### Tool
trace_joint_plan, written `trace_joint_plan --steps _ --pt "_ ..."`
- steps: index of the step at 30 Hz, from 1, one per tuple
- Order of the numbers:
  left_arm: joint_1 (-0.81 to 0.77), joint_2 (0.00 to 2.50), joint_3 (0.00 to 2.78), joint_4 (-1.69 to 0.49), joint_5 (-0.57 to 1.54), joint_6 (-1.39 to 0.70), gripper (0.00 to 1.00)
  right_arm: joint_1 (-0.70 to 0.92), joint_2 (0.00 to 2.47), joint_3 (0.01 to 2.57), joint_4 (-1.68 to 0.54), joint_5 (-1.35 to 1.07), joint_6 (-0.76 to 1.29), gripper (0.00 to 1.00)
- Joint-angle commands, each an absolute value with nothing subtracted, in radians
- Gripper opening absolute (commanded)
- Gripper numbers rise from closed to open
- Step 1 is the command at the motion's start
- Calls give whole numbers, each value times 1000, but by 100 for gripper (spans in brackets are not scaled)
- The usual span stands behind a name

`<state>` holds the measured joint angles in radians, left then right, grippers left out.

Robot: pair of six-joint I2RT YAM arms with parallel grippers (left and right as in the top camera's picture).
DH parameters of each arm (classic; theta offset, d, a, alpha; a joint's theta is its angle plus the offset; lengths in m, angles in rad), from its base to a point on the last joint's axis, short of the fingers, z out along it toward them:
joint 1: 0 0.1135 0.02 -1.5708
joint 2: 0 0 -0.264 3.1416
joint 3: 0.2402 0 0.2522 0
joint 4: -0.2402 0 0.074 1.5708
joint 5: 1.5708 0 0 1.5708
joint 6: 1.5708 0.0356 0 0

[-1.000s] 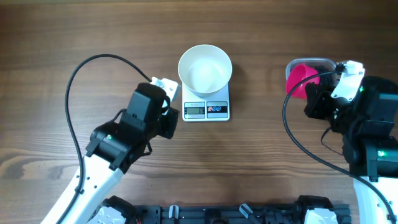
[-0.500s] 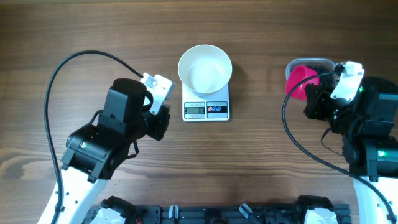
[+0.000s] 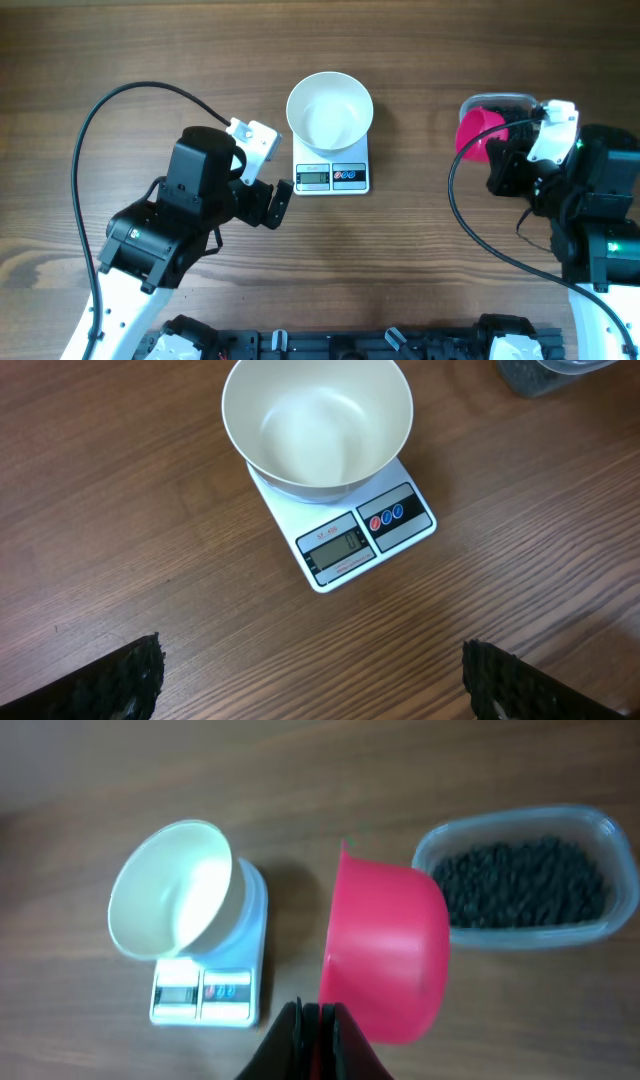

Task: Scoop item into bowl and weigh 150g on scale
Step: 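Lower the pink scoop into the black beans with the right gripper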

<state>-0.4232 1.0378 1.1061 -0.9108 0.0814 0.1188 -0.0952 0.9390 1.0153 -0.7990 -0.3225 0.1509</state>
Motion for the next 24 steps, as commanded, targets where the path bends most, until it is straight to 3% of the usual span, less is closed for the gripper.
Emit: trace_joint_plan --steps 1,5,10,18,24 --pt "-419 1034 1120 -910 101 127 100 -98 939 1095 -887 -376 139 4" --pt "-419 1034 1120 -910 100 127 100 -98 1022 1443 -1167 -308 86 4" --pt "-419 1034 1120 -911 101 127 100 -97 1218 1703 -1403 -191 0 4" --pt "-419 1034 1120 -910 100 127 100 -97 1481 1716 -1307 134 -56 4" --pt "-419 1034 1120 -910 100 127 100 -97 1705 1716 -1154 192 -153 4"
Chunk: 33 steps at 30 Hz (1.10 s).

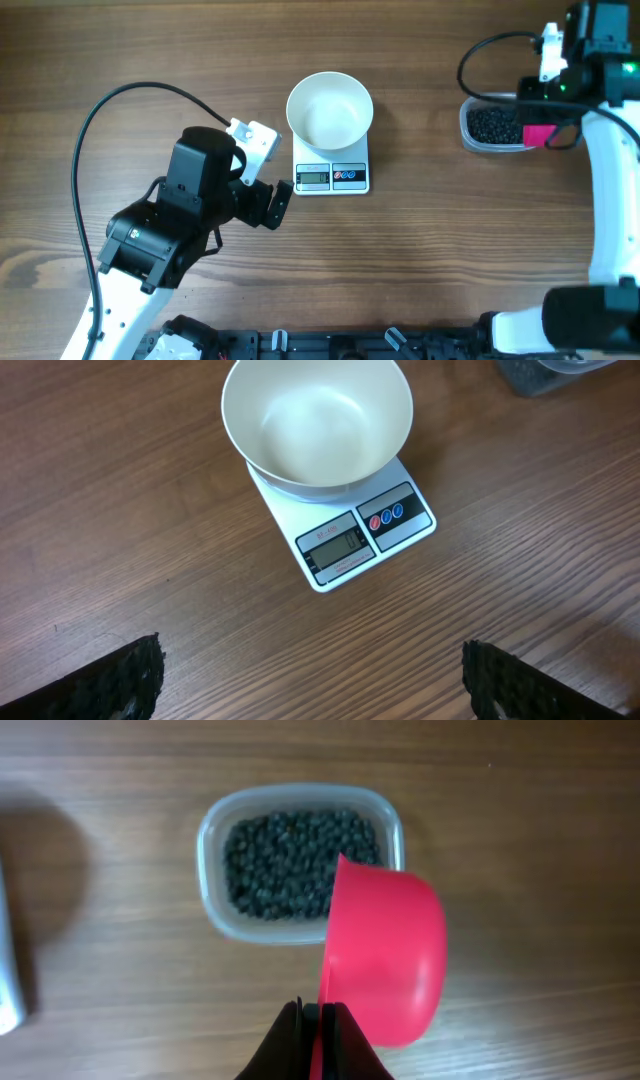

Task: Scoop item into bowl and weigh 150g on scale
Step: 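Lower the pink scoop into the black beans with the right gripper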

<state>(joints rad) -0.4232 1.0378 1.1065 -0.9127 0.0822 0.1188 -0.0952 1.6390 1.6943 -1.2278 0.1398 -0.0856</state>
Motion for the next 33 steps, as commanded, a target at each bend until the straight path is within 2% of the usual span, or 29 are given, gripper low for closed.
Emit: trace_joint_plan --steps 1,10,23,33 --pt "-419 1034 1120 -910 101 127 100 -97 1722 1716 -1127 194 -165 4" --pt "-419 1034 1120 -910 100 127 100 -97 1746 1715 -1031 213 -229 4" --pt "-419 1034 1120 -910 100 127 100 -95 1826 1706 -1127 248 -289 4" --pt "-419 1034 1120 -910 100 127 100 -95 1894 1687 -1099 240 -281 4"
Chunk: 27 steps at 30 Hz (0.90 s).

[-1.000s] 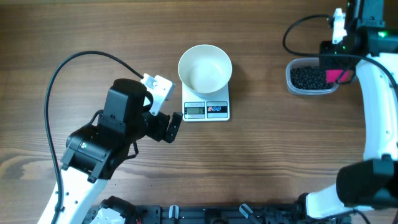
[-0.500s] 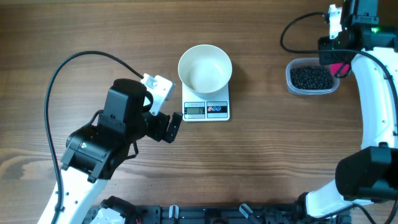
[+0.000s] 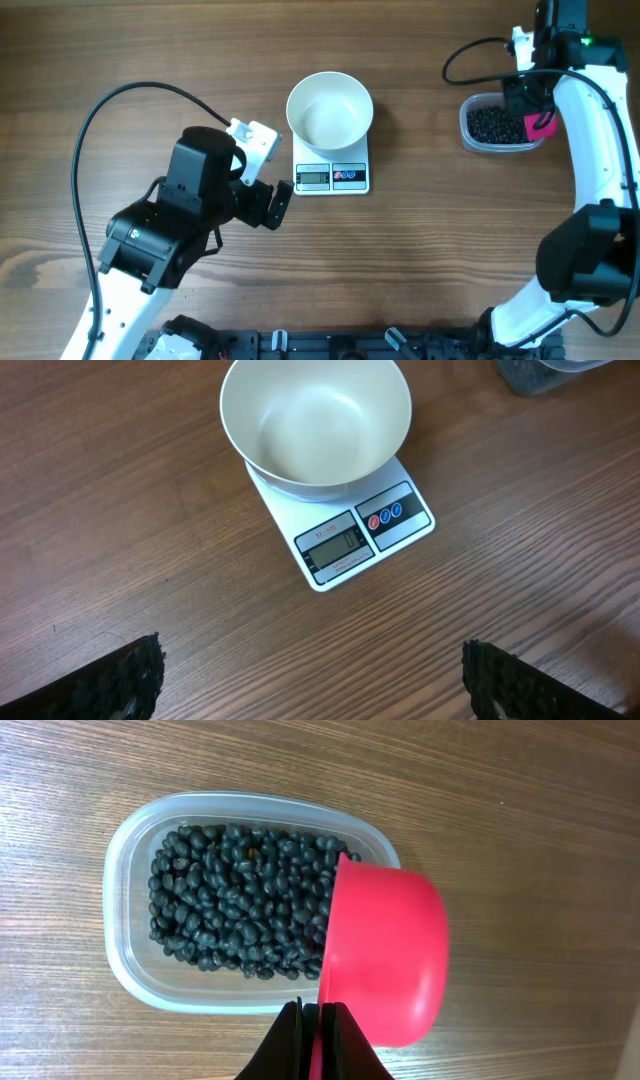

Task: Scoop item into bowl and weigh 150g on scale
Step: 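Lower the pink scoop into the black beans with the right gripper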

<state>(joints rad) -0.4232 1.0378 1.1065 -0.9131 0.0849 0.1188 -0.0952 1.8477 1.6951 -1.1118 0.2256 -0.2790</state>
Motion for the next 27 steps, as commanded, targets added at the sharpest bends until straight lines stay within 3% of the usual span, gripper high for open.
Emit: trace_joint_plan --steps 1,27 --pt "-419 1034 1120 -910 101 127 100 -95 1903 1686 -1093 240 -281 4" --pt "-419 1034 1120 -910 100 127 100 -52 2012 1686 -1093 73 -260 4"
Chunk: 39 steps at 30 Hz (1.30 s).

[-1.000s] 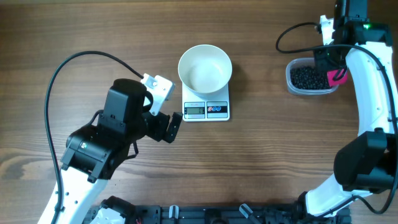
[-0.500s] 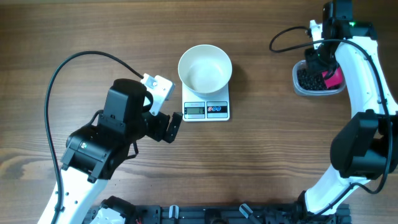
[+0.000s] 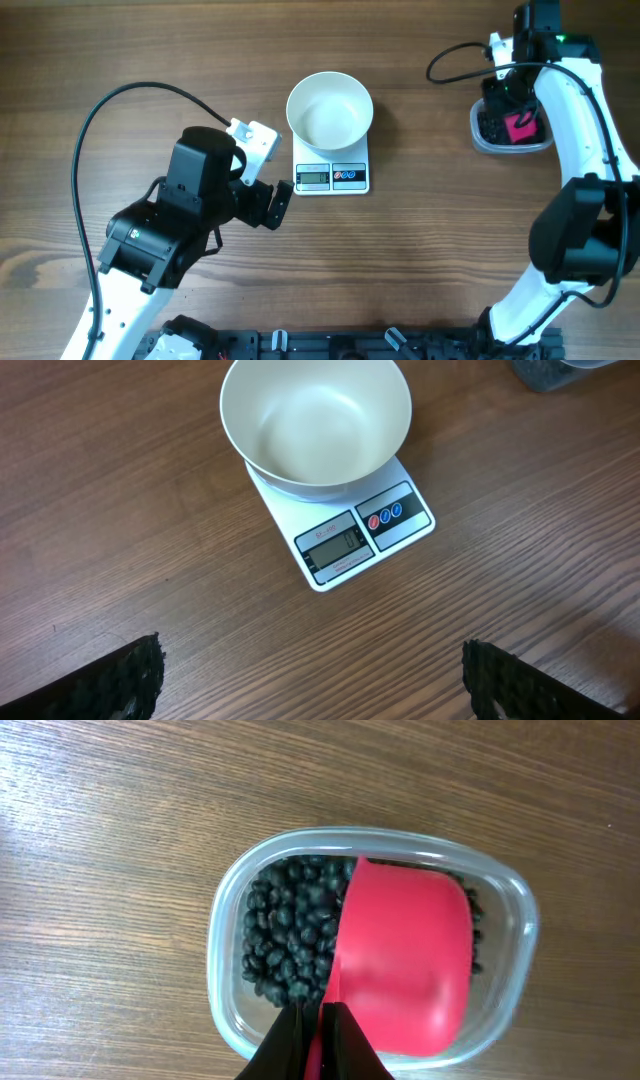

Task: Scoop item into bowl and weigh 150g on scale
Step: 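Lower the pink scoop into the black beans with the right gripper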

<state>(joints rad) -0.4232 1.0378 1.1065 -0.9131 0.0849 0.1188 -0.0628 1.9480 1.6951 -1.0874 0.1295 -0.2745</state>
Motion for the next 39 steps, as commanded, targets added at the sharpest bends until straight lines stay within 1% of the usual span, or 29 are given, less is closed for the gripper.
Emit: trace_joint_plan --steps 1,4,7,28,32,39 --pt "-419 1034 1120 -910 101 127 100 -52 2024 1686 -1092 73 -253 4" --pt "-419 1034 1120 -910 101 127 100 -52 2028 1686 -1090 58 -252 4" --pt "-419 1034 1120 -910 101 127 100 -54 2025 1687 -1092 -22 -252 4" --pt "-419 1034 1120 -910 100 127 100 -57 1911 1687 -1099 -136 -252 4" --pt "-419 1034 1120 -910 100 127 100 -100 1911 1687 -1104 -142 -243 4" --pt "-419 1034 1120 -910 101 127 100 -215 1911 1687 -1105 -314 -289 4"
